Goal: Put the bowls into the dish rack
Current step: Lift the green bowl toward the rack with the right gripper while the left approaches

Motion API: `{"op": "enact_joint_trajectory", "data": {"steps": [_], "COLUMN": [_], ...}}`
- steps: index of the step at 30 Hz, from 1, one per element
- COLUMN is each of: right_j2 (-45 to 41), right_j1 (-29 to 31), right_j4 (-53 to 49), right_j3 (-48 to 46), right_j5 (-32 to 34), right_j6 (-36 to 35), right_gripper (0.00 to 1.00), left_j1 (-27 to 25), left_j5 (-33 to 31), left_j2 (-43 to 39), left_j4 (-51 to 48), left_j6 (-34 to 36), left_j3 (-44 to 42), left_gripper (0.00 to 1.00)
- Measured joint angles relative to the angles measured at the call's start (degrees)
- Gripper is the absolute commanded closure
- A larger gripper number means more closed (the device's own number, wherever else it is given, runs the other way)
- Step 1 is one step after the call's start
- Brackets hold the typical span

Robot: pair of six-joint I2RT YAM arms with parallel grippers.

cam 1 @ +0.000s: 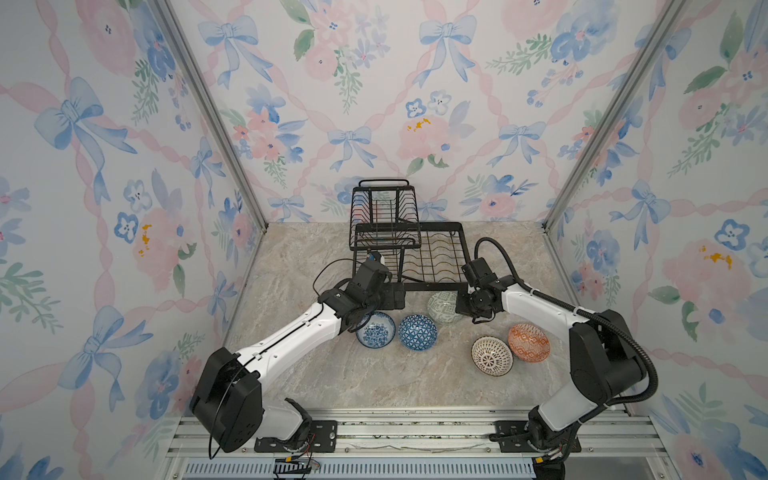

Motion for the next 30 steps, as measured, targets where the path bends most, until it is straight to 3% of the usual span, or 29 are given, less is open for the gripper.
{"op": "enact_joint_trajectory", "data": {"steps": [18,30], "right_j2": [-11.1,-17.7], "right_j1": [-6.0,-6.4], "right_j4": [-8.1,-9.4], "right_j3": [8.2,16.5], "right_j5": [-1.9,-1.2], "right_j6": [-2.3,-4.5], "right_gripper": [1.00,1.00], "left_j1": [-7.1,-7.1], "left_j5": [6.3,7.1], "left_j2": [13.5,21.4], "left_j4": [-0.1,0.0], "left_j6": [-2.8,-7.9], "left_j3": [20.7,33.1], "left_gripper": [0.06,0.27]}}
